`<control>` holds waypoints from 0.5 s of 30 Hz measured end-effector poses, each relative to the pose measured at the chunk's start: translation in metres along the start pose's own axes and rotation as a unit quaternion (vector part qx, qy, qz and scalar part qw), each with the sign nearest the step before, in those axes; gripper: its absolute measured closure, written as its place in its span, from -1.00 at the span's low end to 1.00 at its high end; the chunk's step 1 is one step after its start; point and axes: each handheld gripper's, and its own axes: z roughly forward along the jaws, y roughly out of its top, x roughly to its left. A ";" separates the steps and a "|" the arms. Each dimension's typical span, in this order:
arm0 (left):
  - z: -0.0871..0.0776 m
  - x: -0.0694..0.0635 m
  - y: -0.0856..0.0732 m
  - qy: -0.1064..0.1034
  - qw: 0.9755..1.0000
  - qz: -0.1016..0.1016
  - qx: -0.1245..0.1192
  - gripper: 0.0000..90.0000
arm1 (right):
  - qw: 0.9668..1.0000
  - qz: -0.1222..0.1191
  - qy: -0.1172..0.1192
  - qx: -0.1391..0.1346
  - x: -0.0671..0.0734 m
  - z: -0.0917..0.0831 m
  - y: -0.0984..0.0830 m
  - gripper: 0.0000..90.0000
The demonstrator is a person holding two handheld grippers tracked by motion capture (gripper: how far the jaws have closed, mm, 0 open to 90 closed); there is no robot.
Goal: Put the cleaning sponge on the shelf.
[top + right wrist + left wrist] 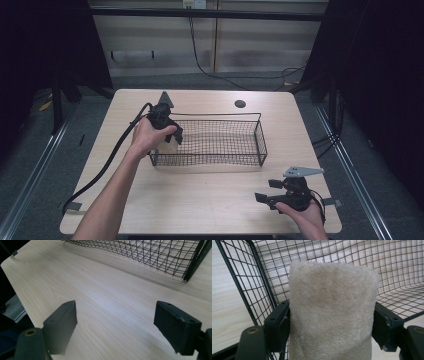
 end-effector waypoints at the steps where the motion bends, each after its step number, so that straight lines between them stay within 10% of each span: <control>1: 0.001 0.000 0.000 0.002 1.000 0.005 0.004 -0.41 | 1.000 0.002 0.000 0.000 0.000 0.000 0.000 -0.59; 15: 0.019 -0.002 0.002 0.044 0.999 -0.028 0.010 -0.41 | 1.000 -0.003 0.000 0.000 0.001 0.000 0.000 -0.57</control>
